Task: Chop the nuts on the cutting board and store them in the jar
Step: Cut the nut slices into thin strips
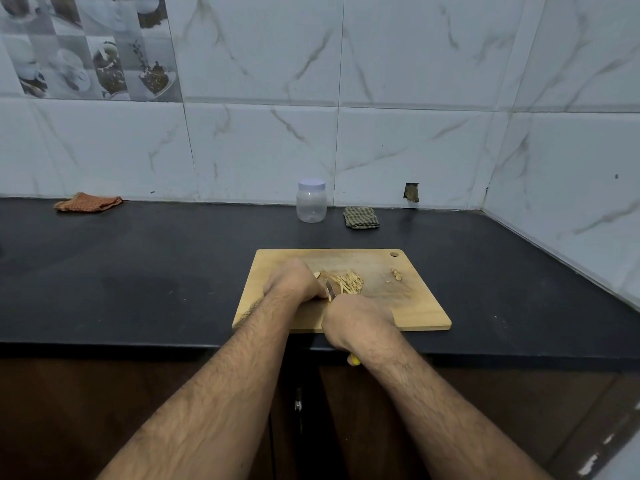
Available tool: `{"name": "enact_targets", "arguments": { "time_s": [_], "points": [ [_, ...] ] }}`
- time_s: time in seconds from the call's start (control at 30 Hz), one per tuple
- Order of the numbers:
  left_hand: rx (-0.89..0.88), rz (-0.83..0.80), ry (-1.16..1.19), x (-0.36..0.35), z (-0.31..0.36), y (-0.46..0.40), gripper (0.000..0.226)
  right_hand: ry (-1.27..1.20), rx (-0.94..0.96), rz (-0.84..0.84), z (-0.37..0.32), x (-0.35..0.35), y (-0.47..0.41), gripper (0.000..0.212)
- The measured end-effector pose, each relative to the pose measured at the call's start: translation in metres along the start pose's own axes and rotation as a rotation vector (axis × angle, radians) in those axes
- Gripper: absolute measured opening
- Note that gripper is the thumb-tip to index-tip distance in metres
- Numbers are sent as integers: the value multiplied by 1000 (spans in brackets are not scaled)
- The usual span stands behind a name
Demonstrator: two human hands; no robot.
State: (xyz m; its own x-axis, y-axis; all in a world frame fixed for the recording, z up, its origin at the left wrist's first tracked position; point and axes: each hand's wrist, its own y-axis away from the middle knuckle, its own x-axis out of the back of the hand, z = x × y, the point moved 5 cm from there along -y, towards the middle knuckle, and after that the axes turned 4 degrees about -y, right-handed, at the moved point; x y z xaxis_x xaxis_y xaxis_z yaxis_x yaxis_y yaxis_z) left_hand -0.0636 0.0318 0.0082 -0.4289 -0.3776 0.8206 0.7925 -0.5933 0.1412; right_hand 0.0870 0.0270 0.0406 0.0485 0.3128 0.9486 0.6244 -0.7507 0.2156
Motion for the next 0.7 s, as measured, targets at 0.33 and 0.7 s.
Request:
{"name": "enact_targets", "arguments": {
  "time_s": [0.33, 0.7],
  "points": [
    [-1, 4, -11, -1, -1, -2, 44, 42, -30, -20, -5, -1, 0, 22],
    [-18, 36, -27, -1, -1, -1, 39, 92, 14, -36, -7, -6, 8, 27]
  ]
}}
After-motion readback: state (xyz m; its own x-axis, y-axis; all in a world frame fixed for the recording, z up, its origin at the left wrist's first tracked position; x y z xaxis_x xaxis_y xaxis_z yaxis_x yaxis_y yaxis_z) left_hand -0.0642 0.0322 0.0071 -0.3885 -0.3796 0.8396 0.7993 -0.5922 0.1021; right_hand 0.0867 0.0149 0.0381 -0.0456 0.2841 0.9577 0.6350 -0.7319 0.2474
